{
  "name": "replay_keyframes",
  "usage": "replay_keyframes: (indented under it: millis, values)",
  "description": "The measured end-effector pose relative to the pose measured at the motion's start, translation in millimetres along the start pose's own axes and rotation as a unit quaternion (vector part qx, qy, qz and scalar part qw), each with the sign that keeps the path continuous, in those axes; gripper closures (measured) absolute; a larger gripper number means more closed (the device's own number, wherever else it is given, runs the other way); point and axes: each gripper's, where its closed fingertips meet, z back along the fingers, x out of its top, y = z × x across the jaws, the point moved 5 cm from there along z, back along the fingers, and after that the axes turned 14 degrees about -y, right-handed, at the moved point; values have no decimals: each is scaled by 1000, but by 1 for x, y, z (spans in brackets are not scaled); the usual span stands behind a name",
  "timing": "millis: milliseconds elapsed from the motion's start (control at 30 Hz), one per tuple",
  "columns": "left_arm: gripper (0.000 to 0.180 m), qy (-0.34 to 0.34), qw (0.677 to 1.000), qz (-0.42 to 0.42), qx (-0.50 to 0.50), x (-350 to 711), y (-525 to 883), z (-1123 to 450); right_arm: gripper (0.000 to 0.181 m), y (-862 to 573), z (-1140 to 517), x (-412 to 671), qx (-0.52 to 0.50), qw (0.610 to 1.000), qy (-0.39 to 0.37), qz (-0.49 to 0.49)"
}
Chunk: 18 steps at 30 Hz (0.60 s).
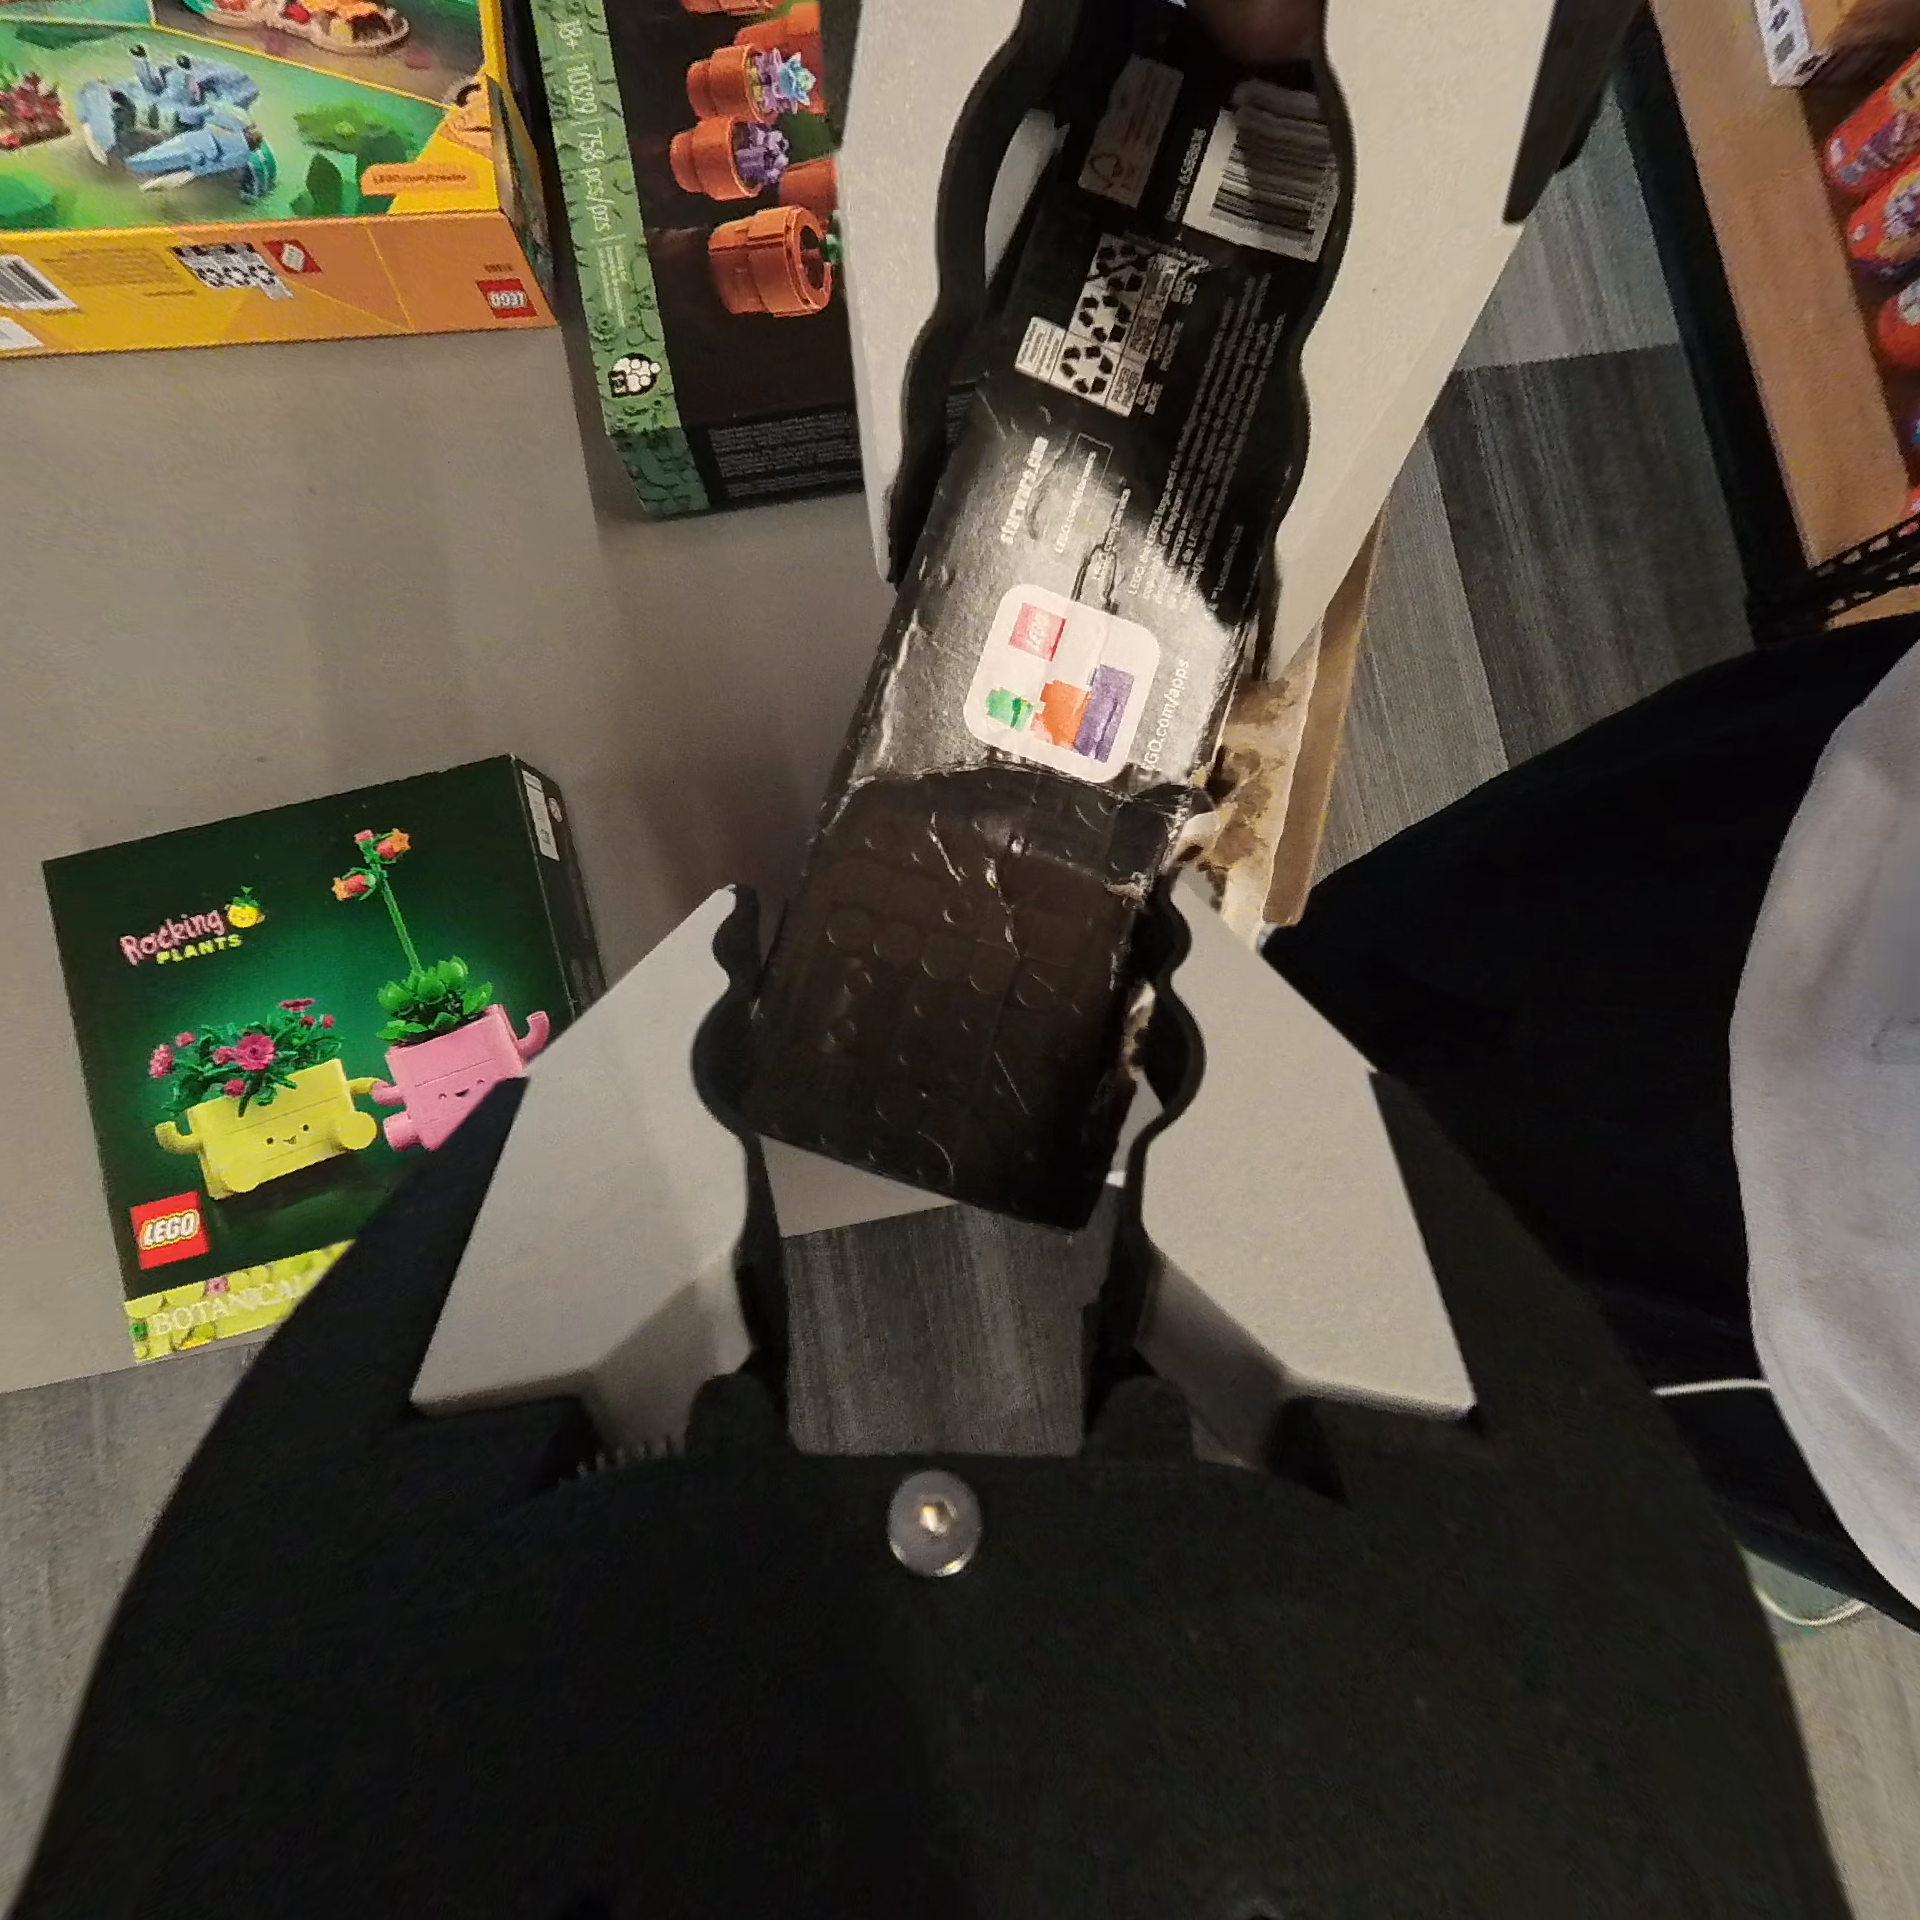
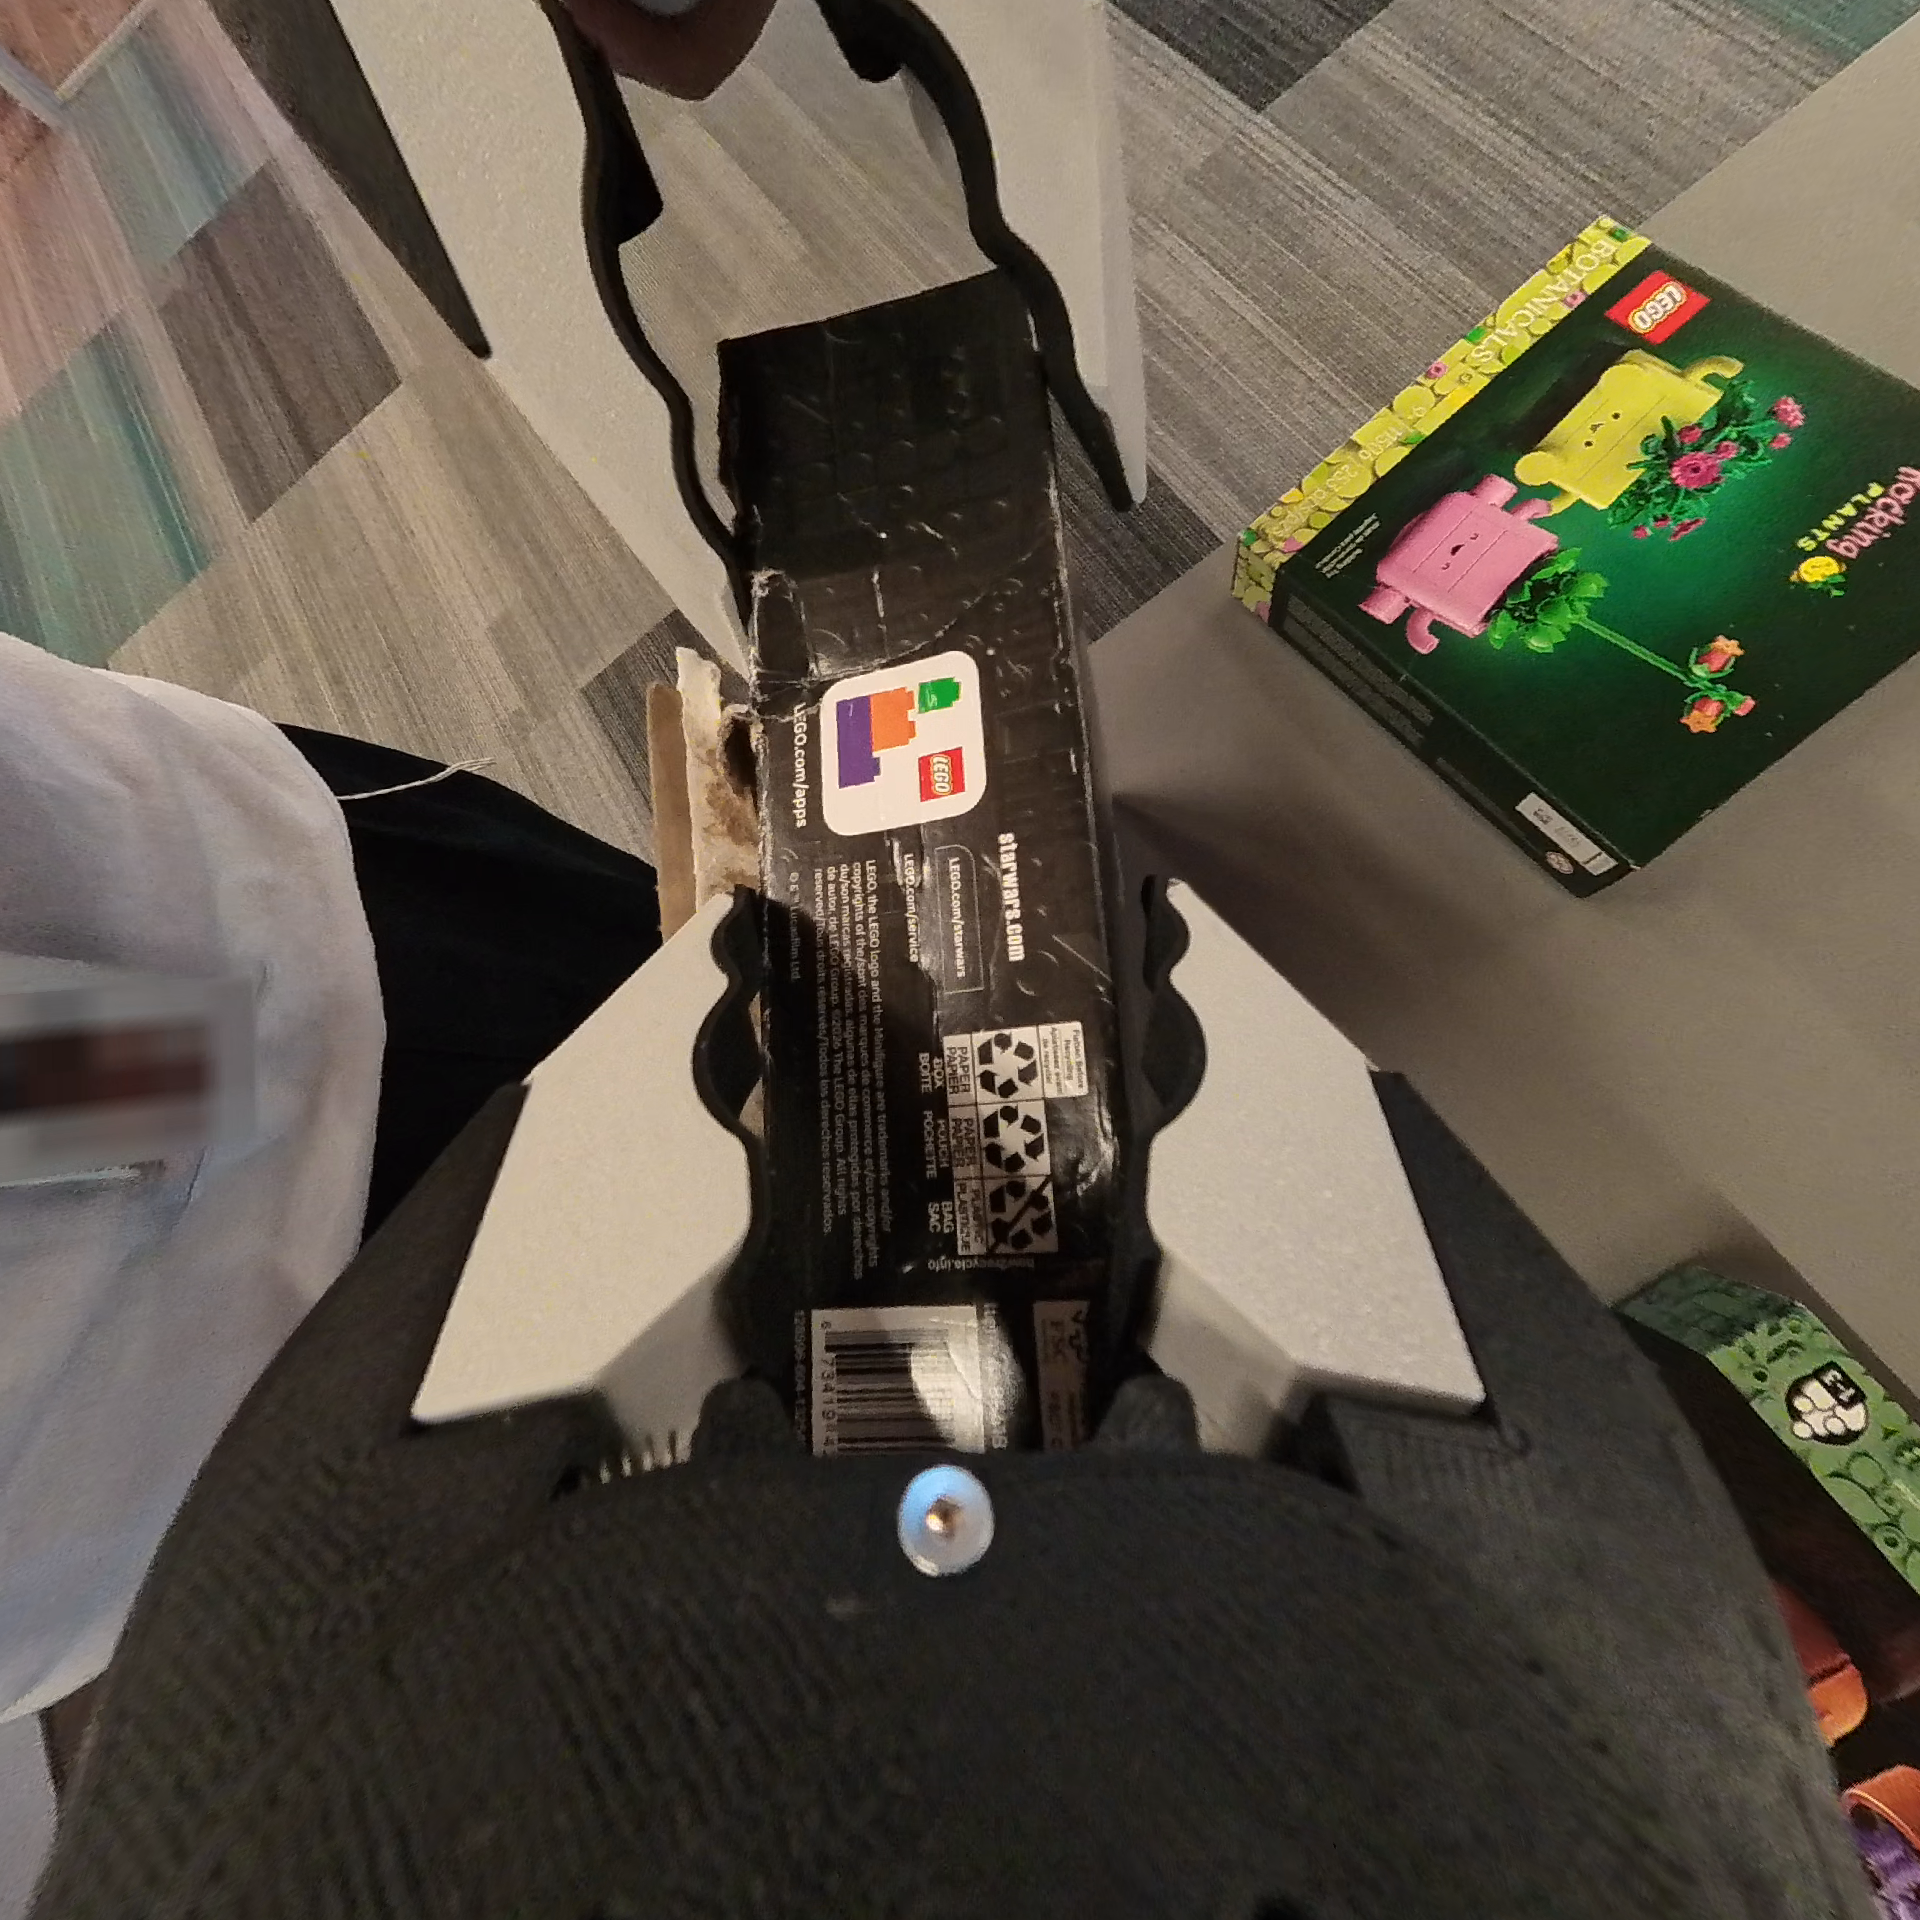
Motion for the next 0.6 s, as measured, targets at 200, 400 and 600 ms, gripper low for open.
replay_keyframes:
  millis: [200, 400, 600]
  values:
    - [97, -28, 998, 31, -37, 0, 0, 13, 106, 0, 0, 0, 2, 1000, 1, -6]
    - [101, 8, 999, -43, 1, -7, -1, 3, 106, 0, 0, 0, 6, 1000, 2, -10]
    - [106, -8, 999, -34, 11, -7, 0, 3, 105, 0, -1, -1, 8, 1000, 6, -14]
